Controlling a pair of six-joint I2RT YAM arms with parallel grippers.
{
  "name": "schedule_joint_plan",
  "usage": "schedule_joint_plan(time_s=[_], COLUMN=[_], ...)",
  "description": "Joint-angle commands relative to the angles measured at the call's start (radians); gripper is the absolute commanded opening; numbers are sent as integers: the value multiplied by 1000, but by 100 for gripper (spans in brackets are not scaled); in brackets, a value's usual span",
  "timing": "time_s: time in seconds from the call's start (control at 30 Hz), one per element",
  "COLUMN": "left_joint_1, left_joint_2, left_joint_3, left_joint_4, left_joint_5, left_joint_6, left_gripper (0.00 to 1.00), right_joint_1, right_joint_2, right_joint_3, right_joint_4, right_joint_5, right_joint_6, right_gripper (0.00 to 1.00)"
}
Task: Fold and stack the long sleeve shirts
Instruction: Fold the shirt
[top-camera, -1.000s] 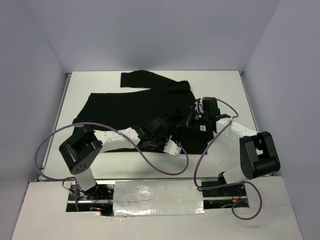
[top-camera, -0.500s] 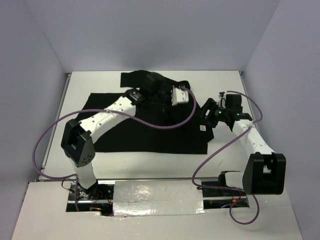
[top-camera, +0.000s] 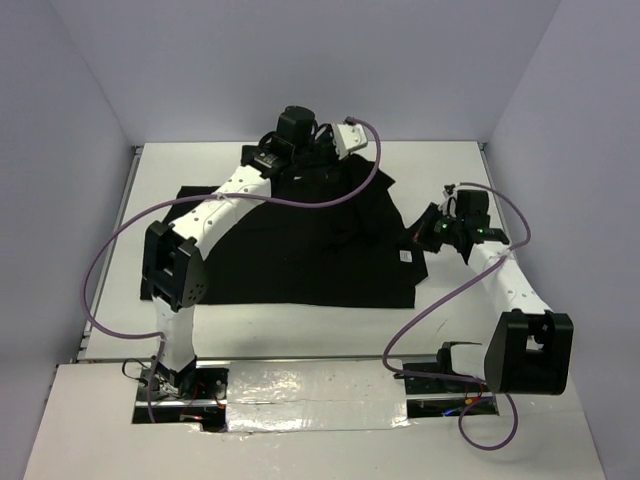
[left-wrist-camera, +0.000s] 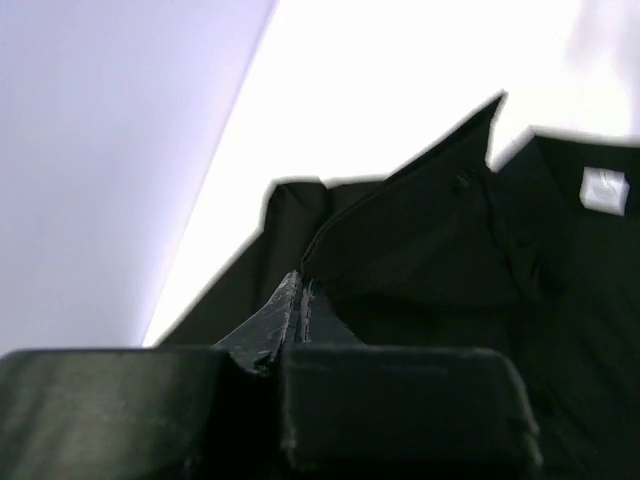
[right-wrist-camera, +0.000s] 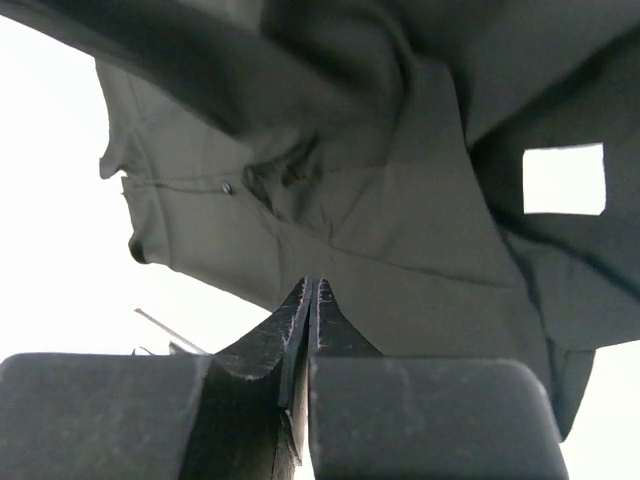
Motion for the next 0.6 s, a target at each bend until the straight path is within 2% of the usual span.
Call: schedule_joint_plan(time_s=[0.0, 0.13, 0.23, 0.47, 0.53, 0.57], left_joint_1=[8, 16, 22, 26, 49, 60], left_joint_2=[16, 53, 56, 18, 10, 2], left_joint_3=[110, 232, 266, 235, 235, 232], left_joint_4=[131, 166, 181, 183, 189, 192], left_joint_5=[-19, -82, -86, -111, -79, -16], left_joint_6=[-74, -93, -108, -71, -89, -102], left_gripper=[0, 0, 0, 0, 0, 0], right_joint_1=[35, 133, 174, 187, 196, 199], right_joint_2=[-16, 44, 125, 338, 387, 397], right_joint_3=[-59, -57, -30, 88, 104, 115], right_joint_4=[116, 170, 213, 290, 331, 337], right_joint_5=[-39, 4, 8, 40, 14, 5], right_joint_6=[65, 93, 119, 182, 211, 217], right_gripper=[0, 0, 0, 0, 0, 0])
